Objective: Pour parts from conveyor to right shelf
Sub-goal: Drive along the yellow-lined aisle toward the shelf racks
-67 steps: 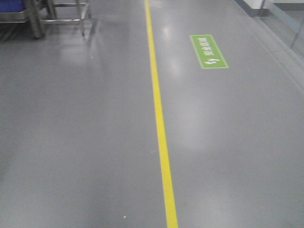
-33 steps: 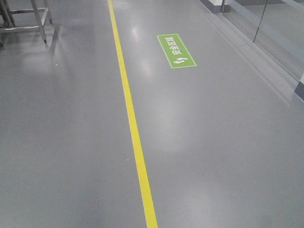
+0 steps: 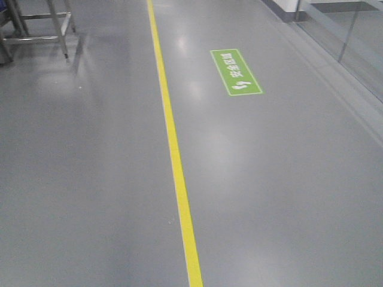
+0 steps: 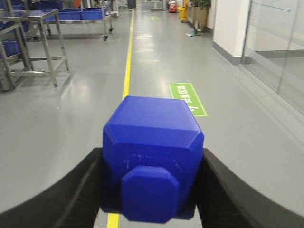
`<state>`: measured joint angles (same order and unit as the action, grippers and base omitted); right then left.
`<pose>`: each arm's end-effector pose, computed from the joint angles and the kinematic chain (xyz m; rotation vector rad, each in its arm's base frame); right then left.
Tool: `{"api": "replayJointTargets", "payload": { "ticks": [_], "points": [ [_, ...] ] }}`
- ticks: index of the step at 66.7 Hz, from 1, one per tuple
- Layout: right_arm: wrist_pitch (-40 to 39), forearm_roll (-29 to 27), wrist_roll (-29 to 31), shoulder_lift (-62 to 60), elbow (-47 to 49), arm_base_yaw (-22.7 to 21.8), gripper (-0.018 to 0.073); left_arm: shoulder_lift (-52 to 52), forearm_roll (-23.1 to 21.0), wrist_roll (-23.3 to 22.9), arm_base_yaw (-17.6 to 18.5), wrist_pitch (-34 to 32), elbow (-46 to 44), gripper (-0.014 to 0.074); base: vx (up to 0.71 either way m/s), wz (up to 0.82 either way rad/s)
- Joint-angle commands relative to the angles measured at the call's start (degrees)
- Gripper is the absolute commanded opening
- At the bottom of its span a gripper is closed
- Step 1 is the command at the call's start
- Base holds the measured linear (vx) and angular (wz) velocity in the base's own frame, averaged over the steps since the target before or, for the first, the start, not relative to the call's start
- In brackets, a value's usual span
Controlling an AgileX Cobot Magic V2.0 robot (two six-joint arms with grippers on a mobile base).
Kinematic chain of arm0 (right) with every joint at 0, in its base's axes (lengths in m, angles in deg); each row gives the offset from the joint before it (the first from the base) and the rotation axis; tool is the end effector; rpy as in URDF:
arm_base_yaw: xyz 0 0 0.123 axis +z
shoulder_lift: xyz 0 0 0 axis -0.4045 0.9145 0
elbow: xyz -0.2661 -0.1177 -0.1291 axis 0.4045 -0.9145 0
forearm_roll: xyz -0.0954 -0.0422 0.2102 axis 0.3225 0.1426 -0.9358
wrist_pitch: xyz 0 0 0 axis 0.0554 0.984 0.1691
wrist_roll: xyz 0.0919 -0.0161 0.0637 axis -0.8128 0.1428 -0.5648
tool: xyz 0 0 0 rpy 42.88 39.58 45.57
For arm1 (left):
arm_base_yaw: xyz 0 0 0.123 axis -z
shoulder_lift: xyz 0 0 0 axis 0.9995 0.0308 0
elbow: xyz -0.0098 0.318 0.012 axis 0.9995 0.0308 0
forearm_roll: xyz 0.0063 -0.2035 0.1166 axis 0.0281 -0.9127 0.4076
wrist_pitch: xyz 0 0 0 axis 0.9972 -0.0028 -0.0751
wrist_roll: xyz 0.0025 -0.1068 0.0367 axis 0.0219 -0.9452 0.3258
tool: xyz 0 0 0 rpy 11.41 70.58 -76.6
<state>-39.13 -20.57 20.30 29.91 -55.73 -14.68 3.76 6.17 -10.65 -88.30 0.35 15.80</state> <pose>-0.0022 -0.0094 0.2586 -0.0703 1.7250 0.0580 0.0271 0.0004 0.1956 -0.0119 1.5865 -0.0063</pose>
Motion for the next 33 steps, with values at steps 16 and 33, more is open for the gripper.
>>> {"api": "replayJointTargets", "payload": {
  "ticks": [16,33],
  "points": [
    [-4.91,0.66,0.59,-0.17,1.5,-0.13,-0.0004,-0.34,-0.35,-0.42,0.18,-4.11,-1.41,-0.0006,0.45,0.37],
    [-4.91,0.66,0.59,-0.17,1.5,-0.13,-0.0004,-0.34,-0.35,-0.42,0.18,-4.11,-1.41,-0.0006,0.48,0.26]
  ]
}}
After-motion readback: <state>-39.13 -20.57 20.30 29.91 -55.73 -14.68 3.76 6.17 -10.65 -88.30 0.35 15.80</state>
